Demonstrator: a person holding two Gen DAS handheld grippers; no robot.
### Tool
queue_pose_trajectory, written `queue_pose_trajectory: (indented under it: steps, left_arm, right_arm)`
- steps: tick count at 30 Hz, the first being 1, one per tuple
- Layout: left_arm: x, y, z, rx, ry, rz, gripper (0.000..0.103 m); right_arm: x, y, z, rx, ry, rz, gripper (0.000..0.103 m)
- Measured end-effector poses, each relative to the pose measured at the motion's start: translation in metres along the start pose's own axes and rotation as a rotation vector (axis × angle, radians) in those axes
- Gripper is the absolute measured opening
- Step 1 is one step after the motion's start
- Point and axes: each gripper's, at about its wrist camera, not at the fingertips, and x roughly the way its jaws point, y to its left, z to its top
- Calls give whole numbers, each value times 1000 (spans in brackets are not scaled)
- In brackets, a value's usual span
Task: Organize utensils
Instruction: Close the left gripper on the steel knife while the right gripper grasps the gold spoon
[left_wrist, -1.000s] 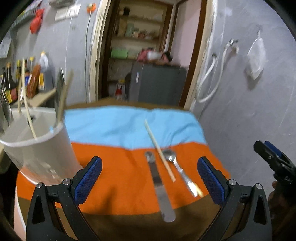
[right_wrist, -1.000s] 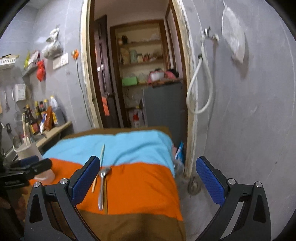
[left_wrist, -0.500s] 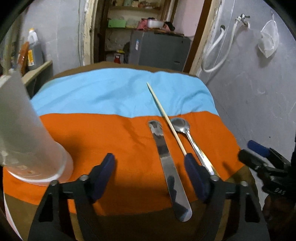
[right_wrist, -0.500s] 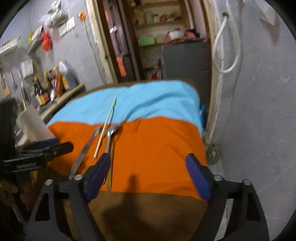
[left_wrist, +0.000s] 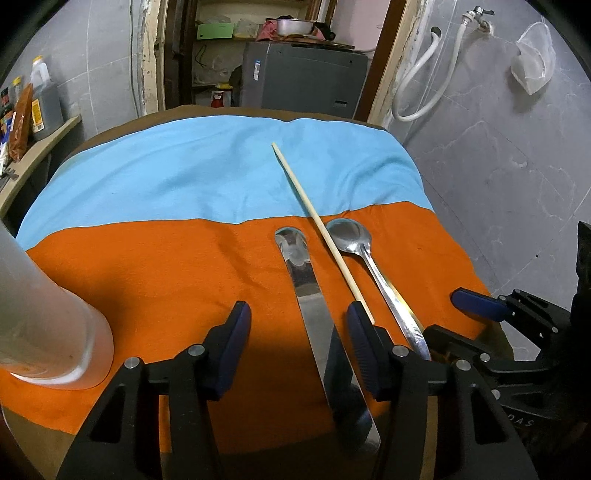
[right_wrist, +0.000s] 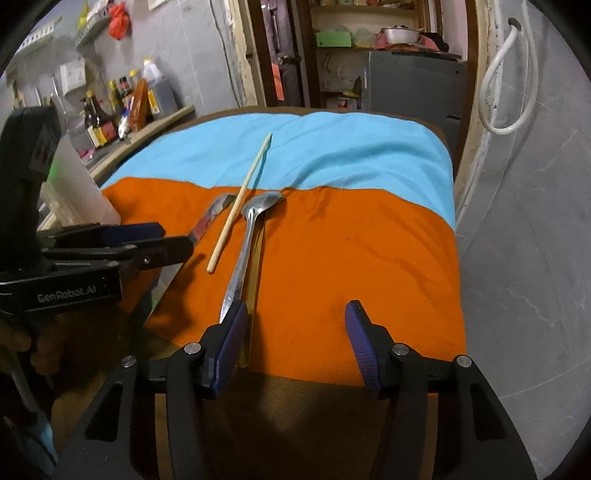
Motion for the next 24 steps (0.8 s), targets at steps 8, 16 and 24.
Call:
queue_pose_trajectory:
  steps: [8, 16, 24]
  left_arm:
    - [2, 1, 2, 0, 7, -2, 46]
    - [7, -1, 5, 15, 19, 11, 42]
    - [15, -11, 7, 53, 41, 29, 28]
  right_arm:
    - [9, 9, 6, -49, 24, -32, 53]
    - [23, 15, 23, -96, 26, -80, 44]
    - [21, 7, 23, -61, 11, -97, 8]
